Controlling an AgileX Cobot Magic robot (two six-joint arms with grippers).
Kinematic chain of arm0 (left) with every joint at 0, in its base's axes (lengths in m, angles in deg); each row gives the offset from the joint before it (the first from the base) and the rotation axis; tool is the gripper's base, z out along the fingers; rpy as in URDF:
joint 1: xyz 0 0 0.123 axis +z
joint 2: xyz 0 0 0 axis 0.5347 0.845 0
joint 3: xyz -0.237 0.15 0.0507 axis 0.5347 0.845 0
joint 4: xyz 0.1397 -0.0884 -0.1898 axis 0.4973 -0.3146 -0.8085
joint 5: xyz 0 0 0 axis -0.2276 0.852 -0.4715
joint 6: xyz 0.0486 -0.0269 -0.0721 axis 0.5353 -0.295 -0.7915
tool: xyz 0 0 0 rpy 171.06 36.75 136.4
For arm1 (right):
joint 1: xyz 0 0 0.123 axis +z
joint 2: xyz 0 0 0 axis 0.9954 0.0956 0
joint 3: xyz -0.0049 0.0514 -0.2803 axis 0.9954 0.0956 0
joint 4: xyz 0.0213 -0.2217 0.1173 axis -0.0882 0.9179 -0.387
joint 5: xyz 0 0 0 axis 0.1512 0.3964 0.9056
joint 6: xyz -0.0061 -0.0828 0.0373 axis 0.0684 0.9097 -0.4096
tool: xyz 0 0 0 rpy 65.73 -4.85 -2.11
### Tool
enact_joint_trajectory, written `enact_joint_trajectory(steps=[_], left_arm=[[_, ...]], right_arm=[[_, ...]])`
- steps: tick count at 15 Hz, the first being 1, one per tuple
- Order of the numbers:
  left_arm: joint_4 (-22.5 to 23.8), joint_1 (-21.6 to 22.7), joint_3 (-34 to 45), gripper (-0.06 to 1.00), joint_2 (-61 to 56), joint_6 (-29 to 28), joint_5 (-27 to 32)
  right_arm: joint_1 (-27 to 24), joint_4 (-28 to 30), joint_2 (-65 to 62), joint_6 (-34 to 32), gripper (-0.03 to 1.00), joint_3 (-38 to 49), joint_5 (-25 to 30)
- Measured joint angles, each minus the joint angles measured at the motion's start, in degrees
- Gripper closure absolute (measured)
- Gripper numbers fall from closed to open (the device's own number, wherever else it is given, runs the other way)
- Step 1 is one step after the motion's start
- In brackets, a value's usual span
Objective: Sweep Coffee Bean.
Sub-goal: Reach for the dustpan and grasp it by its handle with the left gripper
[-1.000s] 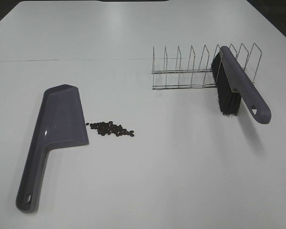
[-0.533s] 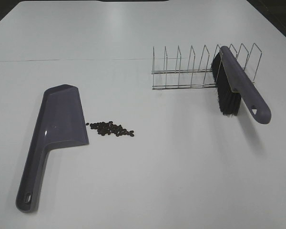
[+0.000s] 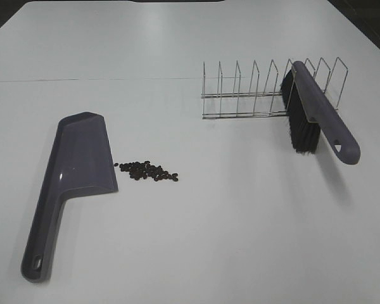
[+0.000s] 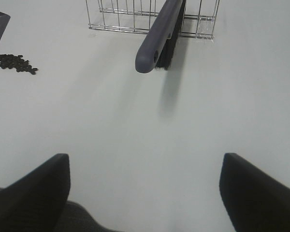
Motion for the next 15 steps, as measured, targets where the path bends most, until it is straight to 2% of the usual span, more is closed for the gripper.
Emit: enact_joint_trajectory(steps=[9, 11, 15], left_arm=[[0.1, 0.0, 0.1, 0.19, 28.7, -1.9, -0.1], [0.7, 0.0, 0.1, 0.19, 37.4, -4.6, -0.2], [1.8, 0.0, -1.4, 0.19, 47.0, -9.7, -2.3]], right_arm=[[0.0, 0.0, 0.0, 0.0, 0.23, 0.2, 0.1], [0.0, 0.0, 0.0, 0.0, 0.23, 0.2, 0.1], [0.0, 0.0, 0.0, 0.0, 0.23, 0.2, 0.1]])
